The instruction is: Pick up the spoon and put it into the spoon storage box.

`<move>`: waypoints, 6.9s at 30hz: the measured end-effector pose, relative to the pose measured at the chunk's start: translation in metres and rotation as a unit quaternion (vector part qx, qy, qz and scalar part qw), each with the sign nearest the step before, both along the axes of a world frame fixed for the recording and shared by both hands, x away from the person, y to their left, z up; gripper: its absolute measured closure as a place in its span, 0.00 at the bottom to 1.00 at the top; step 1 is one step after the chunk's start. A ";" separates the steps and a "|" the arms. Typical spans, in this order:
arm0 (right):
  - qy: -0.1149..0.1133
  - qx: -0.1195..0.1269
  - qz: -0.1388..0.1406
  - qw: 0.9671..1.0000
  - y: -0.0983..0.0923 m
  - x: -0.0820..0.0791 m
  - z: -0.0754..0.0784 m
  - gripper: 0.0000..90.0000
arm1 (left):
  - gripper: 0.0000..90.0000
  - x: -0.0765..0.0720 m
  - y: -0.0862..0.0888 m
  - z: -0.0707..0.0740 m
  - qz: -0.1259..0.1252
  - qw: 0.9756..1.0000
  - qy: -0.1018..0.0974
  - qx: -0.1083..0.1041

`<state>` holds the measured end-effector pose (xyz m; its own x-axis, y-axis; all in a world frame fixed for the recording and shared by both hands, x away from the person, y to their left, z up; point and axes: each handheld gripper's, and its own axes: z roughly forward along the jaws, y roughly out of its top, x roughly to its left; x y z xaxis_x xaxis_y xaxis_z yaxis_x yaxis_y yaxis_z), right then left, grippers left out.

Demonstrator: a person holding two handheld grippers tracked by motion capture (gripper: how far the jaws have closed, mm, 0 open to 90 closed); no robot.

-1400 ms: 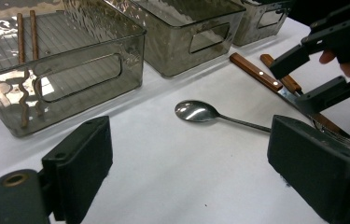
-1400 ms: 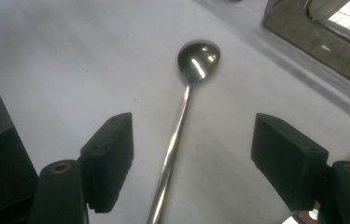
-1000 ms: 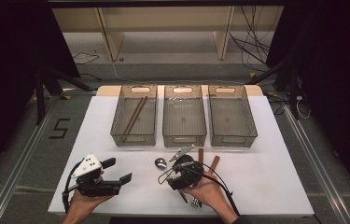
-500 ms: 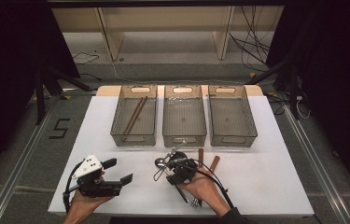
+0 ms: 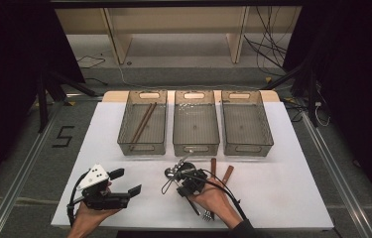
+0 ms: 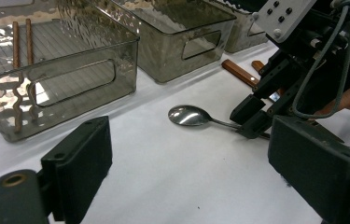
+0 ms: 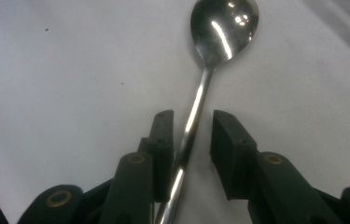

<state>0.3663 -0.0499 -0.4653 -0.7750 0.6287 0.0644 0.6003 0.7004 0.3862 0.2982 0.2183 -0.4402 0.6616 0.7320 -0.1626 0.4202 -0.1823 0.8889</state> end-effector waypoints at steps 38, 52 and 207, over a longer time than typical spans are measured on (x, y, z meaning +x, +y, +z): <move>-0.009 -0.008 -0.016 1.000 0.004 0.005 0.000 0.95 | 0.15 -0.001 -0.002 0.000 -0.006 1.000 -0.007 0.007; -0.025 0.021 -0.016 0.999 -0.002 0.006 0.010 1.00 | 0.15 0.000 -0.001 0.000 -0.005 1.000 -0.006 0.008; -0.090 0.167 -0.140 0.972 -0.071 0.101 0.108 0.40 | 0.15 0.000 0.002 0.000 -0.003 1.000 -0.011 -0.020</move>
